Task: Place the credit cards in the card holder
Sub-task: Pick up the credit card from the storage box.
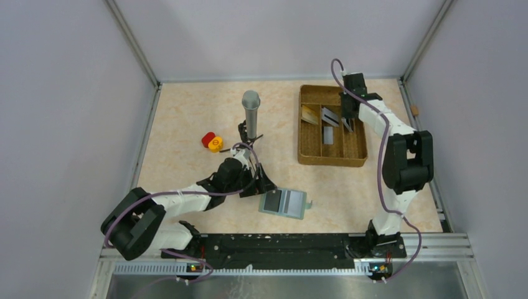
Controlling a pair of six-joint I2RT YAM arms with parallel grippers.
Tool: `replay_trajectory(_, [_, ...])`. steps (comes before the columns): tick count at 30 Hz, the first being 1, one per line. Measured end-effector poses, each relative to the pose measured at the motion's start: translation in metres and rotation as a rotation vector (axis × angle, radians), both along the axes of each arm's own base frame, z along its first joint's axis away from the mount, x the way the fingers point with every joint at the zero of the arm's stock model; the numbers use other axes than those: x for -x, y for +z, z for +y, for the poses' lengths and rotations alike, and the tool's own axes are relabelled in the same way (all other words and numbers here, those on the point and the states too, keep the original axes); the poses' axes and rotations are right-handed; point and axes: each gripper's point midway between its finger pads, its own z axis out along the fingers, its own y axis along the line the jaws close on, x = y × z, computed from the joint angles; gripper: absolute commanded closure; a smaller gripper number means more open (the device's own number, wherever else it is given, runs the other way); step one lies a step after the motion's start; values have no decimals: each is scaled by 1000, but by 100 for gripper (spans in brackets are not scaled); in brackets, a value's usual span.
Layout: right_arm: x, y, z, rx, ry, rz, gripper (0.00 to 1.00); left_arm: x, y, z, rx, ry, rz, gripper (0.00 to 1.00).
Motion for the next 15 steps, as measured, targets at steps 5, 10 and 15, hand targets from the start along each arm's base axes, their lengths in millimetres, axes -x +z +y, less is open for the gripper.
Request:
replay_trajectory(5, [4,14,-10,107,-73,-35,100,1,0,3,-15,4,-3,6])
replay_trajectory(10, [20,47,-14,150,-124,-110,100,2,-1,16,-71,19,-22,5])
replay_trajectory(15, [51,119,11,-27,-64,-268,100,2,5,34,-147,40,-85,4])
